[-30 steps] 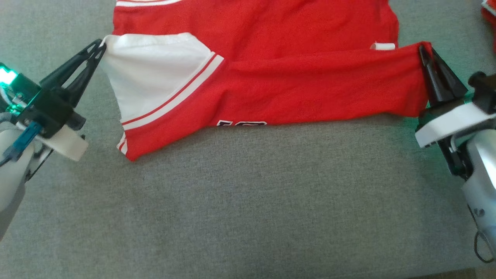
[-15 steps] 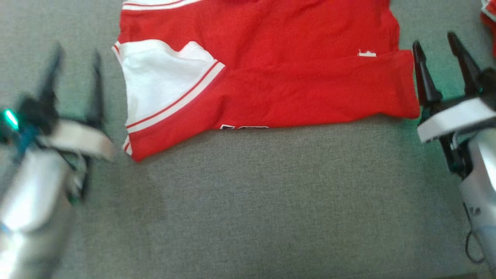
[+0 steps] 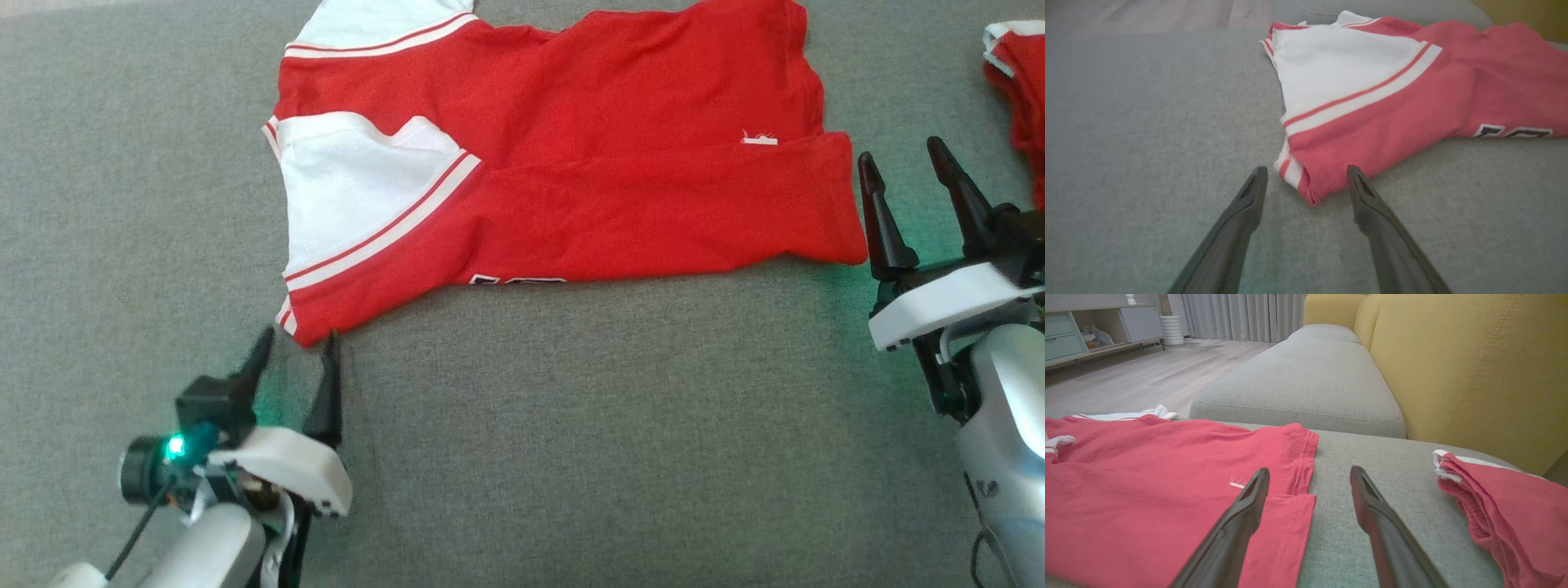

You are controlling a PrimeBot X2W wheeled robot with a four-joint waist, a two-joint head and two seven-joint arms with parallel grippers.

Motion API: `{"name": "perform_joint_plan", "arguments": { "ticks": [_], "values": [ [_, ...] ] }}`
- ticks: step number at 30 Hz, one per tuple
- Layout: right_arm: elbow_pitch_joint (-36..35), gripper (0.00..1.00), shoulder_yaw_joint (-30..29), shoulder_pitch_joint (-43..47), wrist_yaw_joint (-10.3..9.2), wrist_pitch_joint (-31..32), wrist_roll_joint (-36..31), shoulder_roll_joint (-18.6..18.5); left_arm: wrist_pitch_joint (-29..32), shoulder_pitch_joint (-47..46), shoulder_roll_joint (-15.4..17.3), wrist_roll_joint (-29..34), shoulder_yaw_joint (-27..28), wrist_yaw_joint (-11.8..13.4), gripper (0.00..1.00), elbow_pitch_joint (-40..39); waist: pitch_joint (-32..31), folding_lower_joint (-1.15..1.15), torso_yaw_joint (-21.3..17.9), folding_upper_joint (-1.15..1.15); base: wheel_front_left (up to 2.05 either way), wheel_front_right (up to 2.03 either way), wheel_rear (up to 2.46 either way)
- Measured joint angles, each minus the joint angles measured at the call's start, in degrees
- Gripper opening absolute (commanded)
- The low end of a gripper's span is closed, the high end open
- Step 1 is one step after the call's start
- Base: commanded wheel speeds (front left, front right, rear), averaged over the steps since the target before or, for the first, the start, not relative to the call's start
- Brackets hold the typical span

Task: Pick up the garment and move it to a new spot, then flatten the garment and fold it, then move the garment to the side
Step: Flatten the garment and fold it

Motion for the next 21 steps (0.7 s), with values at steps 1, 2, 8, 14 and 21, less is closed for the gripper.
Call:
{"name": "perform_joint_plan", "arguments": {
  "ticks": [1, 2, 8, 14, 21],
  "values": [
    [0.01, 1.00, -0.03, 0.00, 0.00, 0.00, 0.00, 0.00, 1.31, 0.67, 0.18, 0.00, -0.41, 0.29, 1.00, -0.80, -0.03, 0.00, -0.01, 0.00, 0.00, 0.00, 0.00],
    [0.03, 1.00, -0.07, 0.01, 0.00, 0.00, 0.00, 0.00, 2.49, 1.19, 0.42, 0.00, -0.85, 0.64, 1.00, -1.47, -0.03, 0.00, -0.01, 0.00, 0.00, 0.00, 0.00],
    [0.08, 1.00, 0.09, 0.13, 0.00, 0.00, -0.01, 0.00, 4.63, 2.19, 1.79, -0.33, -0.70, 2.61, 1.00, -3.46, 0.08, 0.01, -0.07, 0.00, 0.00, 0.00, 0.00],
    [0.40, 1.00, 0.25, 1.10, 0.00, 0.00, -0.20, 0.01, 4.61, 1.90, 1.94, -0.41, -0.23, 2.56, 1.00, -5.04, 0.34, 0.01, -0.33, 0.00, 0.00, 0.00, 0.00],
    [0.36, 1.00, 0.48, 1.08, 0.00, 0.00, -0.53, 0.00, 4.27, 0.38, 1.97, -0.92, -0.16, 1.36, 1.00, -3.94, 0.59, 0.01, -0.53, 0.00, 0.00, 0.00, 0.00]
  ]
}}
